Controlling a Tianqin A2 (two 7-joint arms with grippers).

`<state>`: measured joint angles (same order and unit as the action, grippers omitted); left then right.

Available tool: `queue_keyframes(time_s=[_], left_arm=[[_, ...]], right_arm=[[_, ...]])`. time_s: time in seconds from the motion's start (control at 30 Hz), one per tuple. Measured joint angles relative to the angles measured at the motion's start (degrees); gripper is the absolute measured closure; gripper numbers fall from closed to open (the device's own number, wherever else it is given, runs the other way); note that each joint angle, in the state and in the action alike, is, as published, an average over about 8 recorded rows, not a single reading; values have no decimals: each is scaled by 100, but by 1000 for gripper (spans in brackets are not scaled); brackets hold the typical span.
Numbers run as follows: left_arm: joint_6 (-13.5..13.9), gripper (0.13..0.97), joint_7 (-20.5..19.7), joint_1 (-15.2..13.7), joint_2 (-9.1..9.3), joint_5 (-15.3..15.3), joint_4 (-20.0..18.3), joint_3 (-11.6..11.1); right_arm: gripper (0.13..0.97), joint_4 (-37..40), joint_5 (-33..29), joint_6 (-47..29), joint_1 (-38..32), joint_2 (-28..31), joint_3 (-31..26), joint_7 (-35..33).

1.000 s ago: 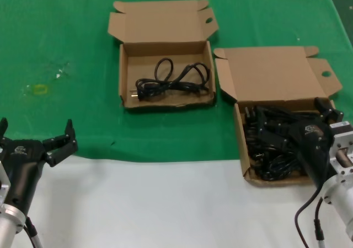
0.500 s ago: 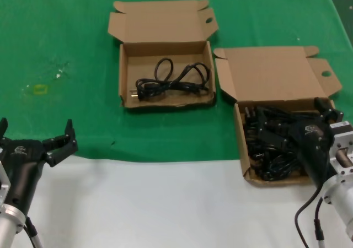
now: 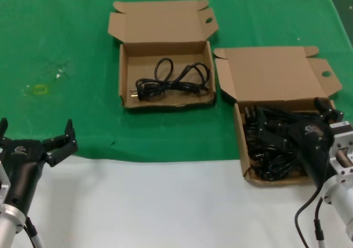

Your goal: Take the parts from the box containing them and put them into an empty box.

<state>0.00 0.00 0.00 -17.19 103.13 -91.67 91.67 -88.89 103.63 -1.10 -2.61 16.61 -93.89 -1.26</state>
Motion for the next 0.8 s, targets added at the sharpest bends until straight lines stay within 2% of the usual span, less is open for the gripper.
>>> queue_keyframes(time_s=[0.8], left_arm=[[0, 132, 0, 0, 0, 0, 0, 0]], right_arm=[[129, 0, 0, 0, 0, 0, 0, 0]])
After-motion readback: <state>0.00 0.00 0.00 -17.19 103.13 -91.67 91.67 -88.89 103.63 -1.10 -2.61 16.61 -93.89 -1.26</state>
